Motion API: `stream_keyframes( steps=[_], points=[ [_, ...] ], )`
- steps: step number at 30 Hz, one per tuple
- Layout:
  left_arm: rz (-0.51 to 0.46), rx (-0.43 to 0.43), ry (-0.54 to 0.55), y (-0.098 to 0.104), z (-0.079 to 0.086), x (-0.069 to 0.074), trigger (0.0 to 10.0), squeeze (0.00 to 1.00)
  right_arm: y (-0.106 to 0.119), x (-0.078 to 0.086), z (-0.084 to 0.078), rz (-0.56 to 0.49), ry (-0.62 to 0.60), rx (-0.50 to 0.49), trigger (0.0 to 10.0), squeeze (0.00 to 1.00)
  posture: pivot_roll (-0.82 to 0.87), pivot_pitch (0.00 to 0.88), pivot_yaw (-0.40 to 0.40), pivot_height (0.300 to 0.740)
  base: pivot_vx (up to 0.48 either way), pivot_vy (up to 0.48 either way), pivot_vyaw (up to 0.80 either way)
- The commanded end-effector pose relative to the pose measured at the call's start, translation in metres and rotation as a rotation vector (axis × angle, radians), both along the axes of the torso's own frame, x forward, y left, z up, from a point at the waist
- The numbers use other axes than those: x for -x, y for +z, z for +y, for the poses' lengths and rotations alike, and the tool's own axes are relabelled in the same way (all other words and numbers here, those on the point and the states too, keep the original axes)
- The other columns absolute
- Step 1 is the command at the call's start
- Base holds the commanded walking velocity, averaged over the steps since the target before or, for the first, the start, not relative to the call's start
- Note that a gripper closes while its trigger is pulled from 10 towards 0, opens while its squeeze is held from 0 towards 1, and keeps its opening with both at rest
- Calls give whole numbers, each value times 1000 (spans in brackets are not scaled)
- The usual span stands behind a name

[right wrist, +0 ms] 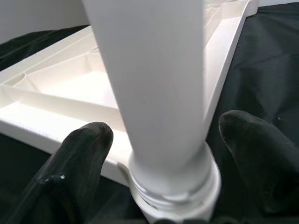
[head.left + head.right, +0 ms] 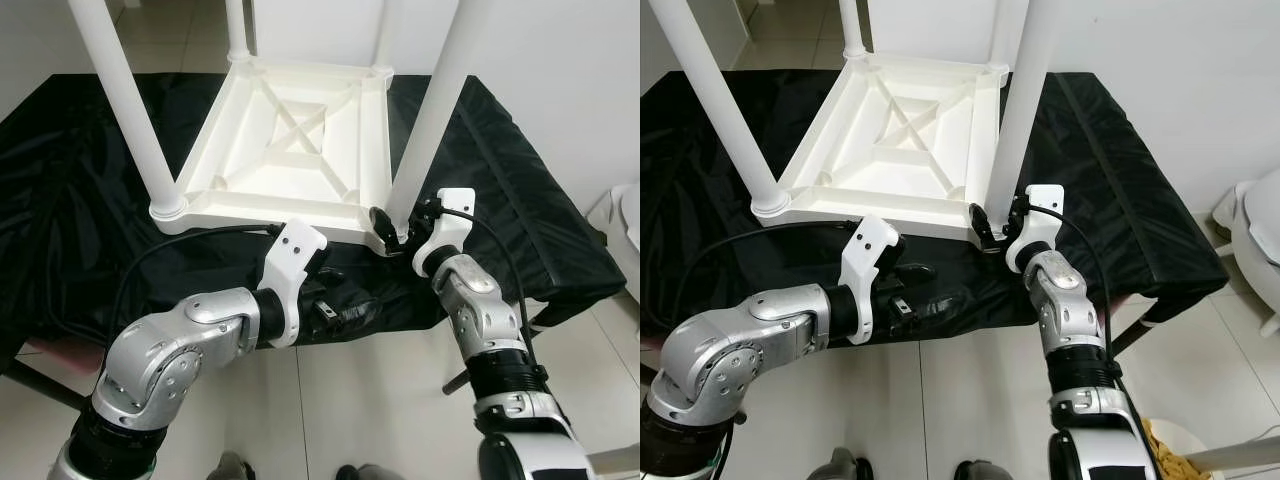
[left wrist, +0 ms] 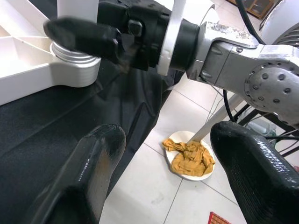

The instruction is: Building children table

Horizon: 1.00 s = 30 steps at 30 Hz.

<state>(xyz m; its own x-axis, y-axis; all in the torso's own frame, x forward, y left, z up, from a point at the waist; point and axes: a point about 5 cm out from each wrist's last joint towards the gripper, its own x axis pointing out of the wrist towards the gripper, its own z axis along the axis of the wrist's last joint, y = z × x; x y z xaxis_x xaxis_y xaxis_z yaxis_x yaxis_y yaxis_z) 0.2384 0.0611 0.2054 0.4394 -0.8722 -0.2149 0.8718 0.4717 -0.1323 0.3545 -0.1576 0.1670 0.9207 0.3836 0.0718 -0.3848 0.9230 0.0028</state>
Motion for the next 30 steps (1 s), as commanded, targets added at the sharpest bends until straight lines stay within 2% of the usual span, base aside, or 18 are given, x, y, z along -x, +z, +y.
stream_keyframes(
  steps=[1, 6, 8, 11, 20, 21, 22, 23, 24, 25, 26, 30],
  points=[
    [-2, -2, -24, 0, -2, 1, 10000, 0, -3, -1, -3, -1, 66, 35, 10000, 0, -11, 80, -12, 740, 0, 0, 0],
    [-3, -3, -27, 0, -2, 1, 10000, 0, 0, -5, -14, -11, 133, 90, 10000, 0, -9, 75, -11, 740, 0, 0, 0],
    [-6, -4, -30, 1, -2, 1, 10000, 0, 7, -13, -23, -25, 180, 118, 10000, 0, -2, 67, -10, 740, 0, 0, 0],
    [-9, -5, -31, 1, -2, 1, 10000, 0, 11, -17, -26, -29, 210, 128, 10000, 0, 2, 64, -10, 740, 0, 0, 0],
    [-12, -10, -31, 2, 0, 2, 10000, 0, 13, -26, -19, -10, 274, 177, 10000, 0, 13, 62, -5, 740, 0, 0, 0],
    [-13, -11, -30, 2, 0, 2, 10000, 0, 11, -27, -15, 12, 291, 190, 9490, 0, 18, 64, -2, 740, 0, 0, 0],
    [-13, -12, -30, 2, 0, 2, 10000, 0, 8, -28, -12, 26, 303, 203, 2667, 0, 21, 66, -3, 740, 0, 0, 0],
    [-13, -12, -30, 2, 0, 2, 10000, 0, 8, -28, -12, 26, 303, 203, 2667, 0, 21, 66, -3, 740, 0, 0, 0],
    [-13, -12, -29, 3, 0, 2, 10000, 0, 6, -28, -10, 35, 310, 212, 941, 0, 22, 67, -3, 740, 0, 0, 0],
    [-13, -12, -29, 3, 0, 2, 10000, 0, 6, -28, -10, 35, 310, 212, 941, 0, 22, 67, -3, 740, 0, 0, 0],
    [-13, -12, -28, 3, 0, 3, 10000, 0, 5, -28, -9, 45, 314, 222, 0, 0, 25, 70, -4, 740, 0, 0, 0],
    [-13, -13, -25, 3, 1, 3, 10000, 0, 4, -29, -8, 53, 317, 229, 0, 0, 27, 72, -4, 740, 0, 0, 0]
  ],
)
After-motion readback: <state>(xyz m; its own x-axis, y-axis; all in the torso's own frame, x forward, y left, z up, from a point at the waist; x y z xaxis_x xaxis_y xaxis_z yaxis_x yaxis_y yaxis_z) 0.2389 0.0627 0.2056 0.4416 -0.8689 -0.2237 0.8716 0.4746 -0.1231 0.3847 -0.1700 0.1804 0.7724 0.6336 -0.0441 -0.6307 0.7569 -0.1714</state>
